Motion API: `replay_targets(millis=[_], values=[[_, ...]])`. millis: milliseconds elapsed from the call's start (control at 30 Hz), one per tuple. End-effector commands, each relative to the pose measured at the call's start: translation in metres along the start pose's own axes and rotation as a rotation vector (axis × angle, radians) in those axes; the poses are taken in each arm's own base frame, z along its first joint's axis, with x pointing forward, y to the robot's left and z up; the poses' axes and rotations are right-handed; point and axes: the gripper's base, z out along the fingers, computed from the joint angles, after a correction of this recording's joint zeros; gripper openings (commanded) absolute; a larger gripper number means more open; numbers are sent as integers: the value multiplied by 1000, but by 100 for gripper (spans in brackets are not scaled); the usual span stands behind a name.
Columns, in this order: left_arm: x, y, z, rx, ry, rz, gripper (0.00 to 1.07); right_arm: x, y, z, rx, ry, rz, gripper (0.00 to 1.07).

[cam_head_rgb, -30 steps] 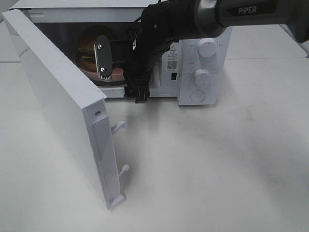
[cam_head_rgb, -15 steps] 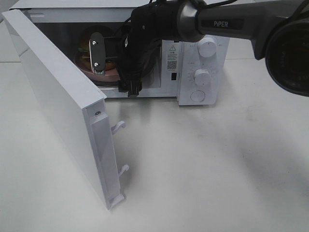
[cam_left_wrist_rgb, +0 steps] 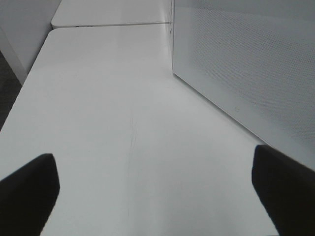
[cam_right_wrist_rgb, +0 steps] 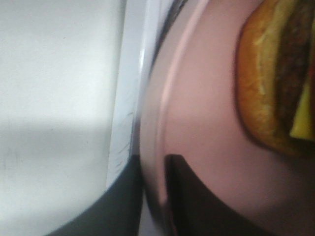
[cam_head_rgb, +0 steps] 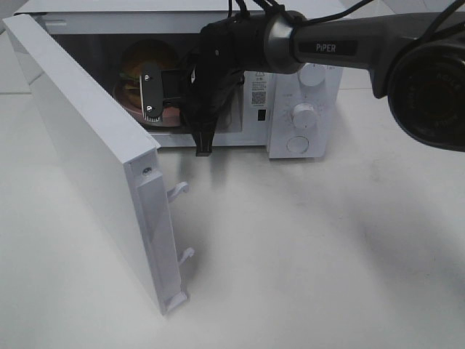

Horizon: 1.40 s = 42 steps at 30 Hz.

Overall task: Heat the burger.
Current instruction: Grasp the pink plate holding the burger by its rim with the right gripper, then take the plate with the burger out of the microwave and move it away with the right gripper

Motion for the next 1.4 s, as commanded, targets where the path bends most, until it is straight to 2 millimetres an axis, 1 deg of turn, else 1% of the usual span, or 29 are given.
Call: replay_targets(millis=[33, 333, 433, 567, 667, 833, 933, 1167, 1300, 1400], values=[[2, 0, -1, -1, -15, -4, 100, -2, -6, -2, 39, -20, 13, 0], [2, 0, -1, -1, -15, -4, 100, -4, -6, -2, 49, -36, 22, 0], [2, 0, -1, -1, -15, -4, 100, -4, -5, -3, 27, -28, -13, 0], [2, 0, -1, -1, -15, -4, 100, -6, -5, -12, -5, -36, -86, 0], [2, 0, -1, -1, -15, -4, 100, -7, -6, -15, -1, -45, -102, 0], [2, 0, -1, -1, -15, -4, 100, -10, -13, -28, 26, -56, -122, 0], [2, 0, -1, -1, -15, -4, 100, -10, -13, -31, 38, -60, -142, 0], [2, 0, -1, -1, -15, -4, 100, -7, -4, -43, 103, -104, -230, 0], [2, 0, -1, -1, -15, -4, 100, -6, -2, -48, 121, -108, -242, 0], [2, 0, -1, -1, -15, -4, 100, -5, 1, -57, 160, -129, -239, 0]])
